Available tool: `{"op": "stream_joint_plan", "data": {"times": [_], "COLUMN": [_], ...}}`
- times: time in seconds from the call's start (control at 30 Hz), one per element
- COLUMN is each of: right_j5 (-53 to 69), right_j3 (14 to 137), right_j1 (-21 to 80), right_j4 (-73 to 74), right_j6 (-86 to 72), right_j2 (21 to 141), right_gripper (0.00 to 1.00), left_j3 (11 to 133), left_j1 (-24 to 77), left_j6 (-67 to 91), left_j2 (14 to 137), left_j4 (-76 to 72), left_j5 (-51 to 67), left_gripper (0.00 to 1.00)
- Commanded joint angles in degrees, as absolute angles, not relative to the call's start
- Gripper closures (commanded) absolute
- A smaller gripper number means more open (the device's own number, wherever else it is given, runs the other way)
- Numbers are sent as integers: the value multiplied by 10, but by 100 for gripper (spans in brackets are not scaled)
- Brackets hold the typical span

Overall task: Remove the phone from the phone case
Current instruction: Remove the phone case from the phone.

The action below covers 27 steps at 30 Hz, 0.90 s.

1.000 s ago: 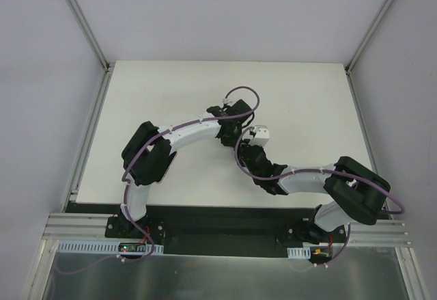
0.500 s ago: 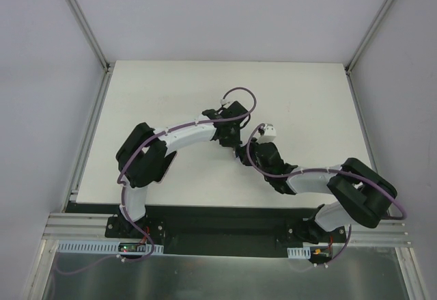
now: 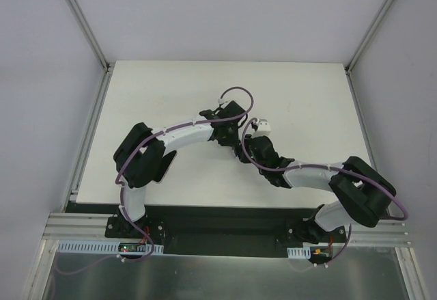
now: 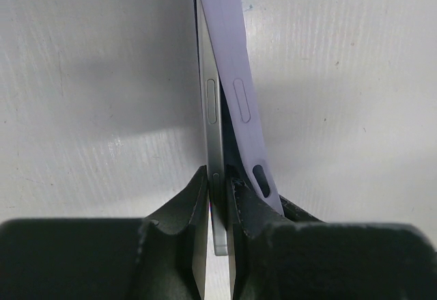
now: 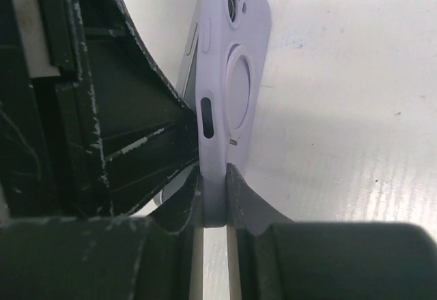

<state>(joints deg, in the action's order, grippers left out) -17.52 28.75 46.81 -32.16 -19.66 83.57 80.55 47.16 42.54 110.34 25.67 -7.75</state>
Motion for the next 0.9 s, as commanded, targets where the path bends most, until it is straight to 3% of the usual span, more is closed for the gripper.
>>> {"op": "stream_joint_plan", "data": {"times": [0.0, 0.23, 0.33, 0.67, 0.8, 0.87], "right_j5": [-432, -433, -418, -385, -387, -396], "right_j3": [326, 371, 381, 426, 432, 433], "right_j1": [445, 448, 449, 449, 448, 449], "right_j4": [-79, -14, -9, 18, 24, 34], "right_j6": [-148, -202, -209, -223, -229, -236], "right_j2": [888, 933, 944, 995, 1007, 1009], "right_gripper": [99, 98, 86, 64, 73, 95], "left_j3": [764, 773, 775, 789, 790, 791], "left_j1": [465, 466, 467, 475, 476, 476], "left_j6": [367, 370, 373, 374, 374, 374], "left_j2": [1134, 1124, 1126, 1132, 1131, 1131], "left_j4": [462, 473, 474, 475, 475, 476], "left_j5": [-88, -76, -70, -63, -65, -66], "left_gripper": [100, 100, 100, 100, 100, 100]}}
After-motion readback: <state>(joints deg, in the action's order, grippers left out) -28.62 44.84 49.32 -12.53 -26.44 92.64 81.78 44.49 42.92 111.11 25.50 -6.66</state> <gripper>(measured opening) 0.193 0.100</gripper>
